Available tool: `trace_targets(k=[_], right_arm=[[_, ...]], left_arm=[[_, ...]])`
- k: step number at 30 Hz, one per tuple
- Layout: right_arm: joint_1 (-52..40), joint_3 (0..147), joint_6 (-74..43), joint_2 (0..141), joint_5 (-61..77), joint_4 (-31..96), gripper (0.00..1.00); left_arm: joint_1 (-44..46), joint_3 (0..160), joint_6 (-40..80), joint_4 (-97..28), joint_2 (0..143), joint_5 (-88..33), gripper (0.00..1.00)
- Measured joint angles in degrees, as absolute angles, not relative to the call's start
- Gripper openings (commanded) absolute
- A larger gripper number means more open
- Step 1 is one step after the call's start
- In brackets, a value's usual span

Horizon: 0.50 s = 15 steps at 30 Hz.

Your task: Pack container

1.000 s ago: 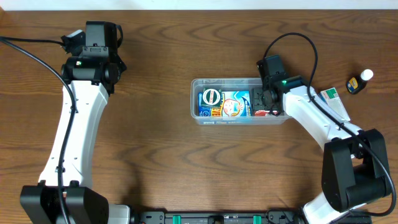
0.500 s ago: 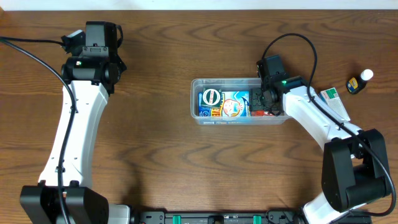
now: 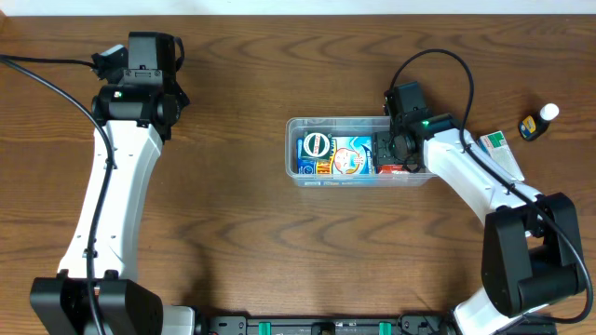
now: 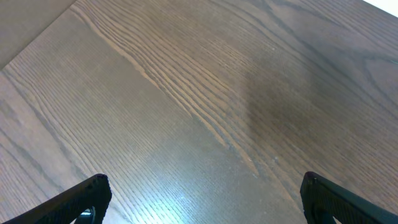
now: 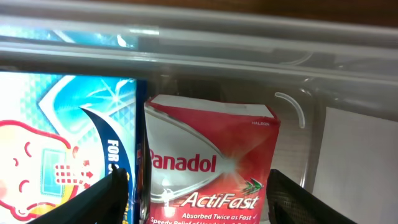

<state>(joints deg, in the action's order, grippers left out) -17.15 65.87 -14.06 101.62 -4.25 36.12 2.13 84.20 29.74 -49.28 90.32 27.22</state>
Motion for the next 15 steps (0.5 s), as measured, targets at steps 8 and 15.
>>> trace_targets(k=[8,15], right_arm=[[-16.43,65.87,-13.78,101.51,-4.05,39.40,0.63],[-14.28,65.87,-14.59,101.49,-1.43,39.62,0.26]], left_arm=[[2.13,84.20,29.74,-49.25,90.32,27.22,0.98],[2.13,84.20,29.74,-49.28,90.32,27.22,0.98]])
